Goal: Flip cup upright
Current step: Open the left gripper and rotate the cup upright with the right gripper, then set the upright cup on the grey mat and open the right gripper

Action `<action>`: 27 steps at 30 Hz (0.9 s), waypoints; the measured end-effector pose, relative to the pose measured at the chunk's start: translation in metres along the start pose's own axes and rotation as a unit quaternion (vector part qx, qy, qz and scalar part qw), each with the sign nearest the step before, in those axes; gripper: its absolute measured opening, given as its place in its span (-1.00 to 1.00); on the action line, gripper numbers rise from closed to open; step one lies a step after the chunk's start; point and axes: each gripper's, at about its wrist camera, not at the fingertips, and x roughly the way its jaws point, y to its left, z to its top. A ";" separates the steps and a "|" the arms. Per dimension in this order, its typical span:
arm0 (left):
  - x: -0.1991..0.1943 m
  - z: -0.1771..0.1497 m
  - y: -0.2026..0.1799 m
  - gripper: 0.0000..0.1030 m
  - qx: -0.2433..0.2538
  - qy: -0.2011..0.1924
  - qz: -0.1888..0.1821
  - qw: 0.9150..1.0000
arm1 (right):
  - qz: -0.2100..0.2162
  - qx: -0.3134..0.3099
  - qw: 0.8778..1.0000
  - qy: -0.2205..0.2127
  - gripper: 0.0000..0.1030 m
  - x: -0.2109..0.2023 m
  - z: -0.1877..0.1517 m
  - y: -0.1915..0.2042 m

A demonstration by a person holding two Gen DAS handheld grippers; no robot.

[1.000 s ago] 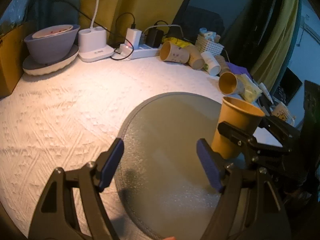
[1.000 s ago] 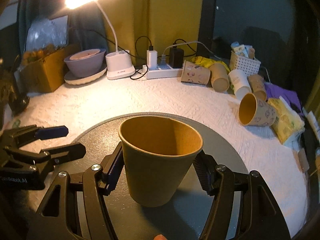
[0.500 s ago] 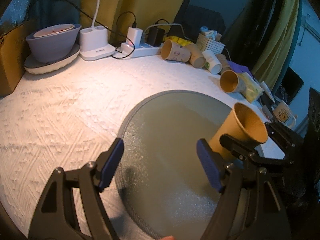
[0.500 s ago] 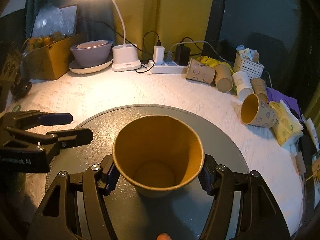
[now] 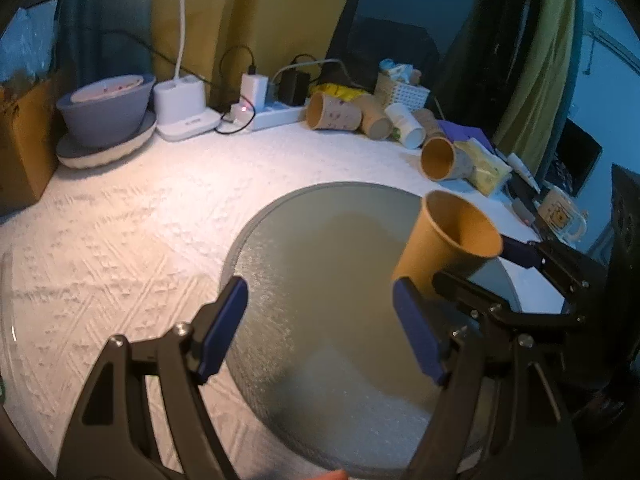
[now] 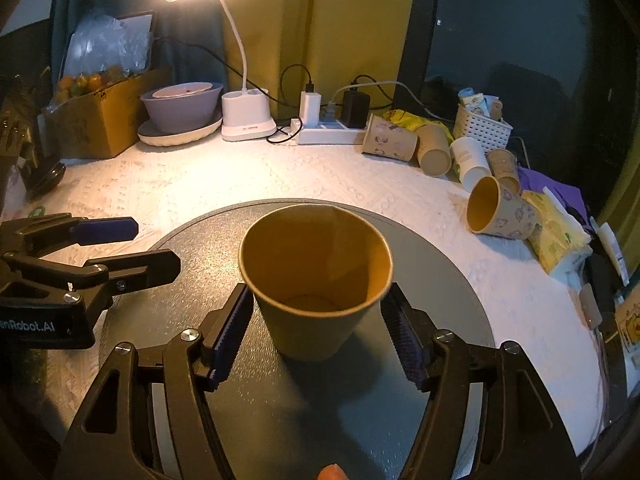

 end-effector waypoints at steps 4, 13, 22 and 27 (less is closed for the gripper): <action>-0.011 -0.005 -0.008 0.49 0.006 -0.008 0.000 1.000 | -0.001 0.004 1.000 -0.005 0.39 -0.012 -0.006 0.000; -0.041 -0.014 -0.021 0.70 0.018 -0.034 -0.011 0.999 | -0.003 0.012 1.000 -0.011 0.41 -0.037 -0.021 0.003; -0.079 -0.024 -0.038 0.70 0.041 -0.069 -0.022 0.997 | -0.012 0.019 0.999 -0.027 0.42 -0.066 -0.029 0.006; -0.098 -0.029 -0.050 0.70 0.055 -0.084 -0.029 0.995 | -0.024 0.028 0.999 -0.034 0.42 -0.085 -0.036 0.002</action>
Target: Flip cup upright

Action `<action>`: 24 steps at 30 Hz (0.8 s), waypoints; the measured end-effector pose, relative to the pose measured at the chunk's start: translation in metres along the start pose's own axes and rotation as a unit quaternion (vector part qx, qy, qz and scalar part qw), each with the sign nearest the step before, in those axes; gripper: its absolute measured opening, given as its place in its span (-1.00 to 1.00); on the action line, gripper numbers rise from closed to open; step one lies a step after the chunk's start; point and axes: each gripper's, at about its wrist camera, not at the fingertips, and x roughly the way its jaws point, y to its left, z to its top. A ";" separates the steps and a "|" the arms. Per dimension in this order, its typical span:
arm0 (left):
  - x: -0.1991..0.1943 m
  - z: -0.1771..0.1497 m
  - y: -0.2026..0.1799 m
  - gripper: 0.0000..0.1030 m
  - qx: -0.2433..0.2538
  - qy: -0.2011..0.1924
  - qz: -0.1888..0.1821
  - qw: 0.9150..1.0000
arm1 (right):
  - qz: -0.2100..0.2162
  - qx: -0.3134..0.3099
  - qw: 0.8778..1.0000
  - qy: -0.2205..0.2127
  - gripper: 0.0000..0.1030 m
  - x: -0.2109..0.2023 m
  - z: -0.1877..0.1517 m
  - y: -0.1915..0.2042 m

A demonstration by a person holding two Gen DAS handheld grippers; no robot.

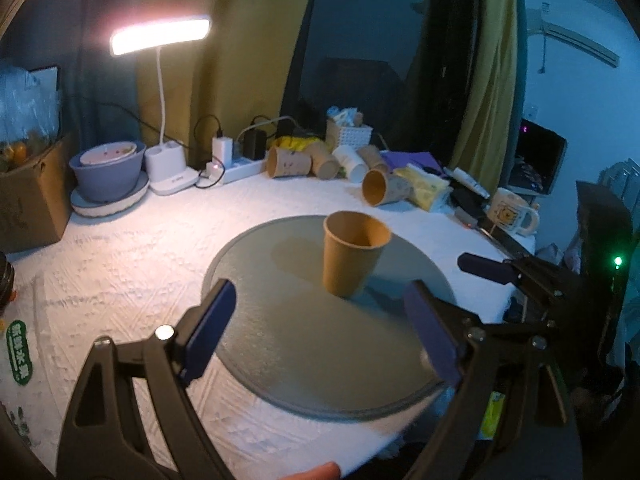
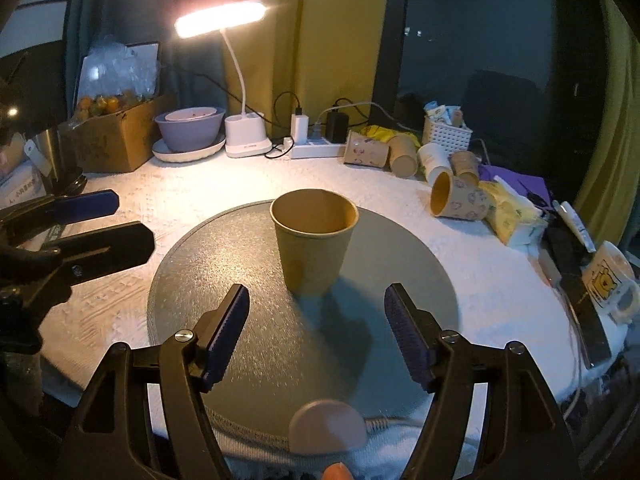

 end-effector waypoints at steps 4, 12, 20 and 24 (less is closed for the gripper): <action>-0.013 0.001 -0.008 0.70 0.001 -0.009 -0.004 1.000 | -0.009 0.006 1.000 -0.004 0.43 -0.015 -0.003 -0.003; -0.045 0.008 -0.020 0.70 0.021 -0.046 0.001 0.999 | -0.030 0.028 0.998 -0.037 0.43 -0.056 0.005 -0.012; -0.076 0.020 -0.021 0.70 0.031 -0.101 0.024 0.994 | -0.036 0.035 0.997 -0.066 0.50 -0.086 0.017 -0.014; -0.089 0.024 -0.021 0.71 0.033 -0.120 0.029 0.992 | -0.036 0.044 0.995 -0.086 0.51 -0.104 0.022 -0.018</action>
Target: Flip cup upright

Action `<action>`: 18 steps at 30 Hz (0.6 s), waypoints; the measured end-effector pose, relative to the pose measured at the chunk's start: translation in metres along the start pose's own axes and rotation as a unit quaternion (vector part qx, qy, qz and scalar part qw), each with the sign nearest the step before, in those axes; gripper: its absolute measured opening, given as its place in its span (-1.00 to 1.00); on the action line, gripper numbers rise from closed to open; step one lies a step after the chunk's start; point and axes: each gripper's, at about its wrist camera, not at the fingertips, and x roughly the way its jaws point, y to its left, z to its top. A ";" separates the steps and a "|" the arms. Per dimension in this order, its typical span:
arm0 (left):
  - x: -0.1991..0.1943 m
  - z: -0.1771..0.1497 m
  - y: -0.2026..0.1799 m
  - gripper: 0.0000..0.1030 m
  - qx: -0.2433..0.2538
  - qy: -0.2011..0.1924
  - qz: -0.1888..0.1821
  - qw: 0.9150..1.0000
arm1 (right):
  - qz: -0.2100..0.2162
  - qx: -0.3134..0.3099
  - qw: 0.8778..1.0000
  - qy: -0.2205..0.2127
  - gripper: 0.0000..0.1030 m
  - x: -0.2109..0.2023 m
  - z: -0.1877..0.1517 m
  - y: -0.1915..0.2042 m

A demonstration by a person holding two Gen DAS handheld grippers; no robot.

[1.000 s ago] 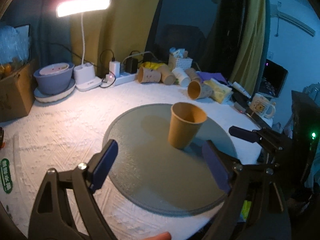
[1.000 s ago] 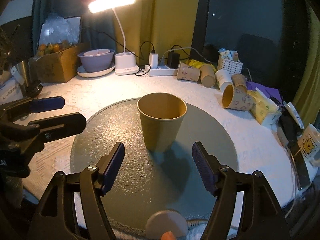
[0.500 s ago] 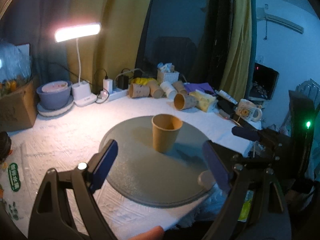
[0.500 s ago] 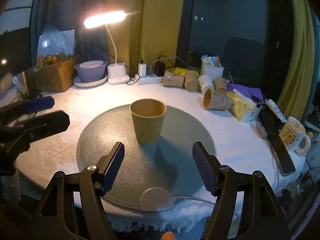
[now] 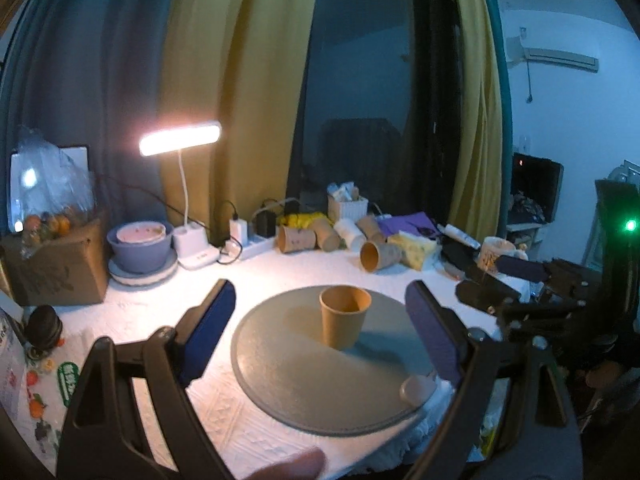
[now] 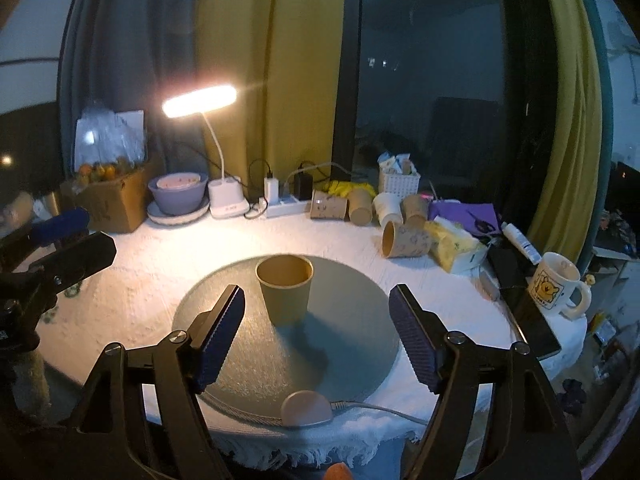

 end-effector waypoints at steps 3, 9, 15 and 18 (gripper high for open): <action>-0.010 0.005 -0.001 0.72 0.004 -0.013 -0.004 1.000 | -0.003 0.007 1.000 -0.012 0.61 -0.010 0.006 -0.003; -0.025 0.015 -0.006 0.75 0.012 -0.035 -0.005 0.999 | -0.001 0.026 0.999 -0.040 0.67 -0.032 0.015 -0.010; -0.033 0.020 -0.014 0.76 0.025 -0.045 -0.017 0.999 | -0.001 0.026 0.997 -0.066 0.68 -0.053 0.021 -0.012; -0.036 0.021 -0.016 0.76 0.024 -0.049 -0.020 0.998 | -0.002 0.023 0.997 -0.074 0.68 -0.059 0.023 -0.012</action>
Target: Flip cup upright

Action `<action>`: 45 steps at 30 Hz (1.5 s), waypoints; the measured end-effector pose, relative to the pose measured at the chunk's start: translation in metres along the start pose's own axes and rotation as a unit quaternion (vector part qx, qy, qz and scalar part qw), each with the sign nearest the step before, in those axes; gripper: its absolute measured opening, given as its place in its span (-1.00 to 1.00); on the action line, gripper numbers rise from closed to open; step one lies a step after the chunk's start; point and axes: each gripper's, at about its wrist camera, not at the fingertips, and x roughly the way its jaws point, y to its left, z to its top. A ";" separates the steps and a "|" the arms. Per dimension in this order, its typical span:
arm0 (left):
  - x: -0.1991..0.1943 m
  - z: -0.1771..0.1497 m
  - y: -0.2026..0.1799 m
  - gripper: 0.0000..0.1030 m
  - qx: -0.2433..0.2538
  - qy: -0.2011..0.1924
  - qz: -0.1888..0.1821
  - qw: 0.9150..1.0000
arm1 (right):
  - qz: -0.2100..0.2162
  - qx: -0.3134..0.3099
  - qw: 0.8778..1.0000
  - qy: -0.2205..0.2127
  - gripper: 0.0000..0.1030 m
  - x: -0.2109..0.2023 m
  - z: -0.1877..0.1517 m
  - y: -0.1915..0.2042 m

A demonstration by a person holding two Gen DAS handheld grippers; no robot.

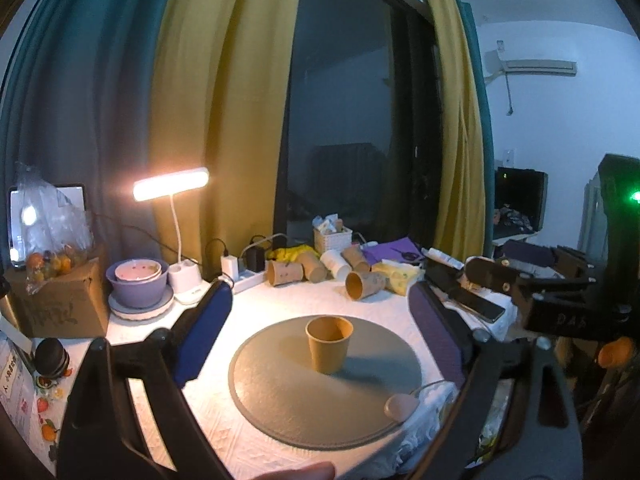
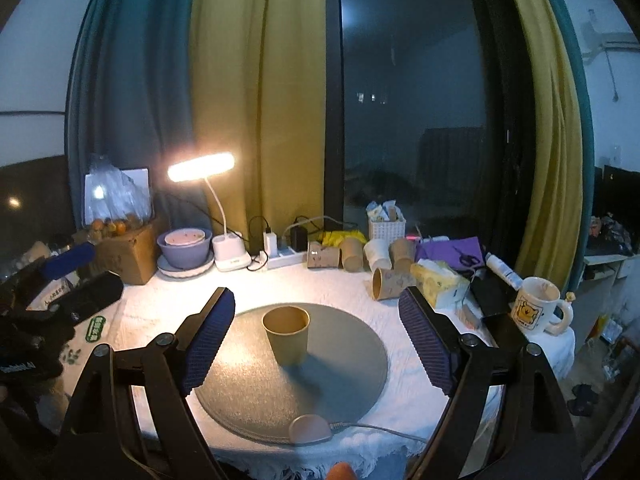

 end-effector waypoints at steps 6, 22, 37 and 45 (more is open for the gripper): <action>-0.002 -0.001 0.000 0.77 -0.002 -0.002 -0.006 1.000 | -0.002 -0.005 1.000 -0.001 0.68 -0.002 0.000 0.001; -0.002 -0.005 -0.004 0.77 -0.008 0.000 -0.011 1.000 | -0.002 -0.008 1.000 0.008 0.68 0.002 -0.004 0.002; -0.003 -0.006 -0.006 0.77 -0.014 0.000 -0.009 1.000 | -0.002 -0.013 1.000 0.015 0.68 0.006 -0.005 -0.001; -0.003 -0.006 -0.007 0.77 -0.014 0.000 -0.009 1.000 | -0.002 -0.013 1.000 0.016 0.68 0.006 -0.006 0.000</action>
